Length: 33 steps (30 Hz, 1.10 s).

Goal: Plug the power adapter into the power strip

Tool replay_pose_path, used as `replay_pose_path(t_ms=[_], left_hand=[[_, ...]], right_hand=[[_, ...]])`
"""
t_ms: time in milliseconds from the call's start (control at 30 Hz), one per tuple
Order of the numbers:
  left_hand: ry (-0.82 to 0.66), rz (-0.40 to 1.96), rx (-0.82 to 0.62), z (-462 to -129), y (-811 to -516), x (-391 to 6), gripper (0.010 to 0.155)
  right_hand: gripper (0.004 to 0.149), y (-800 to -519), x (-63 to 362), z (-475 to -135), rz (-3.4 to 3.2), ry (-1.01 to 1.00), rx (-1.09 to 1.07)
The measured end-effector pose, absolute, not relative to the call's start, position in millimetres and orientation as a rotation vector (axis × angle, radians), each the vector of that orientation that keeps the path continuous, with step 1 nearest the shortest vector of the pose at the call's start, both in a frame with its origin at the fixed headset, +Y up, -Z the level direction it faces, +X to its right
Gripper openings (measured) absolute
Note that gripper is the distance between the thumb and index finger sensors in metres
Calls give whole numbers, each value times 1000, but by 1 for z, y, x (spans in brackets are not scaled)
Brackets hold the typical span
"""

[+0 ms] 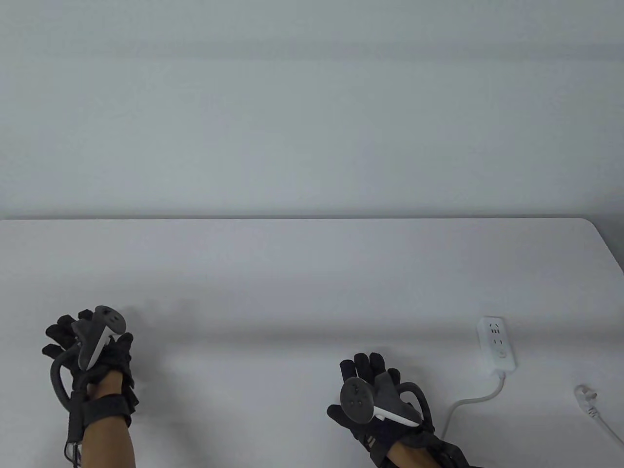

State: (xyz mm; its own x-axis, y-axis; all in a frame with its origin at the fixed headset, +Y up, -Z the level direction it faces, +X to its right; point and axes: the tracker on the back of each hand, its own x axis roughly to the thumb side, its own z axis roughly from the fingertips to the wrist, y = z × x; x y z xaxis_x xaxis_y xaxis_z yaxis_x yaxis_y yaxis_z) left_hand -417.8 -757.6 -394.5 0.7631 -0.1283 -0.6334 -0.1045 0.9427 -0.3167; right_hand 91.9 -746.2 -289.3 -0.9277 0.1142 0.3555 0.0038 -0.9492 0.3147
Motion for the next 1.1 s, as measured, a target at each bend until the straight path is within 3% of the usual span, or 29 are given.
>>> replay_pose_path(t_ms=[400, 767, 1100], left_hand=[[822, -181, -489, -394, -778, -430, 87], [691, -68, -380, -396, -769, -422, 78], [643, -85, -404, -396, -765, -406, 90]], right_hand=[[90, -746, 92, -290, 2986, 512, 583], [90, -746, 92, -290, 2983, 519, 587], [90, -746, 93, -291, 2984, 517, 575]])
